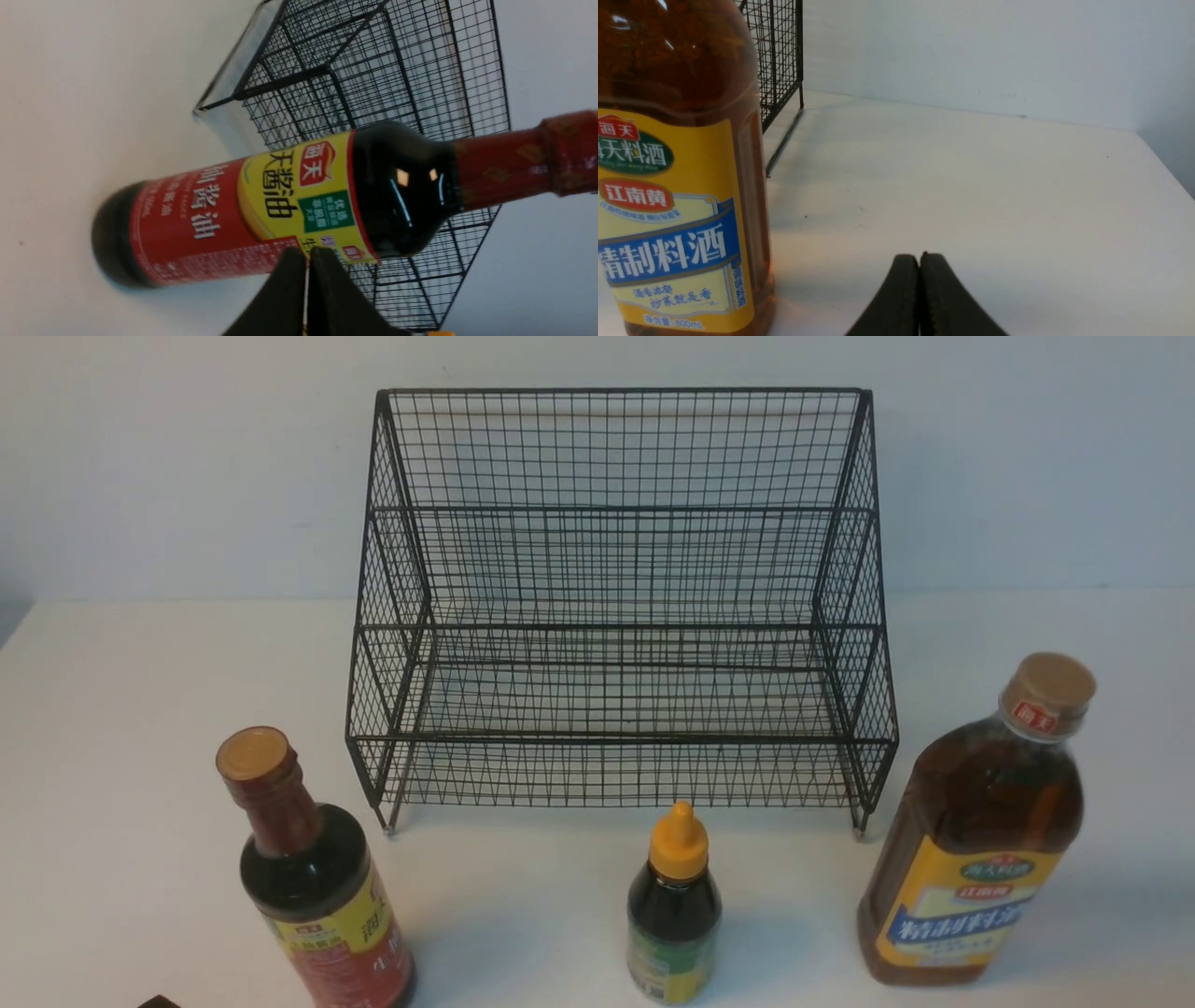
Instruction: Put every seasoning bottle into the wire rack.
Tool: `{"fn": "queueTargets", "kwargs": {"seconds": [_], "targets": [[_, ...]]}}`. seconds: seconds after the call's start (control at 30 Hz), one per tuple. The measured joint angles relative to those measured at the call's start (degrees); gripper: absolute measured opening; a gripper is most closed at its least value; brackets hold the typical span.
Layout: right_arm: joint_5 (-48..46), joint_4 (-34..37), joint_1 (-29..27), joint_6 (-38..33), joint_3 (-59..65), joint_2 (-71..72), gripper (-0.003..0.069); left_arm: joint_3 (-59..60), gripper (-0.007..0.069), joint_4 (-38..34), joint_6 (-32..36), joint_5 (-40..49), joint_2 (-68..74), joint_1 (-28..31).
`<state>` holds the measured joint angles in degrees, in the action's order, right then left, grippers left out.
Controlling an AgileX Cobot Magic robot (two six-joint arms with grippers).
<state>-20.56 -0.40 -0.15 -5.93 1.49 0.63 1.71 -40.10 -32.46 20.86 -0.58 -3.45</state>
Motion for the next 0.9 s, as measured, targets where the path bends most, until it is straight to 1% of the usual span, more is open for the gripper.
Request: {"fn": "queueTargets", "kwargs": {"seconds": [0.03, 0.1, 0.17, 0.2, 0.23, 0.33, 0.47, 0.53, 0.6, 0.67, 0.7, 0.73, 0.77, 0.8, 0.9], "targets": [[0.0, 0.0, 0.0, 0.0, 0.0, 0.0, -0.0015, 0.0, -0.0005, -0.76, 0.09, -0.46, 0.0, 0.0], [0.0, 0.0, 0.0, 0.0, 0.0, 0.0, -0.0015, -0.08, -0.0005, -1.27, 3.8, -1.82, 0.0, 0.0], [0.0, 0.0, 0.0, 0.0, 0.0, 0.0, -0.0015, -3.83, -0.0005, -1.09, 13.92, -0.36, 0.0, 0.0], [0.0, 0.0, 0.0, 0.0, 0.0, 0.0, -0.0015, -6.04, -0.0005, -1.09, 17.15, 0.55, 0.0, 0.0], [0.0, 0.0, 0.0, 0.0, 0.0, 0.0, -0.0015, -6.64, -0.0005, -1.09, 18.77, 0.73, 0.1, 0.0], [0.0, 0.0, 0.0, 0.0, 0.0, 0.0, -0.0015, -18.82, -0.0004, -0.28, 32.46, 5.78, 5.01, 0.0], [-0.01, 0.0, 0.0, 0.0, 0.0, 0.0, -0.0015, -27.65, 0.0019, 2.83, 42.51, 11.32, 14.08, 0.0], [-0.01, 0.0, 0.0, 0.0, 0.0, 0.0, -0.0015, -33.39, 0.0064, 5.04, 46.78, 14.07, 21.55, 0.0], [-0.01, 0.0, 0.0, 0.0, 0.0, 0.0, -0.0015, -36.87, 0.0129, 6.08, 48.9, 15.63, 26.97, 0.0], [-0.01, 0.0, 0.0, 0.0, 0.0, 0.0, -0.0015, -39.68, 0.0215, 6.42, 50.64, 16.35, 32.54, 0.0], [-0.01, 0.0, 0.0, 0.0, 0.0, 0.0, -0.0015, -40.86, 0.0275, 6.47, 51.99, 16.42, 35.48, 0.0], [-0.01, 0.0, 0.0, 0.0, 0.0, 0.0, -0.0015, -41.02, 0.0286, 6.47, 52.53, 16.42, 35.94, 0.0], [-0.01, 0.0, 0.0, 0.0, 0.0, 0.0, -0.0015, -41.93, 0.036, 6.52, 54.38, 16.42, 38.39, 0.0], [-0.01, 0.0, 0.0, 0.0, 0.0, 0.0, -0.0015, -42.31, 0.0413, 6.52, 55.9, 16.35, 40.09, 0.0], [-0.01, 0.0, 0.0, 0.0, 0.0, 0.0, -0.0015, -42.44, 0.0541, 6.45, 58.3, 16.47, 43.49, 0.0]]}}
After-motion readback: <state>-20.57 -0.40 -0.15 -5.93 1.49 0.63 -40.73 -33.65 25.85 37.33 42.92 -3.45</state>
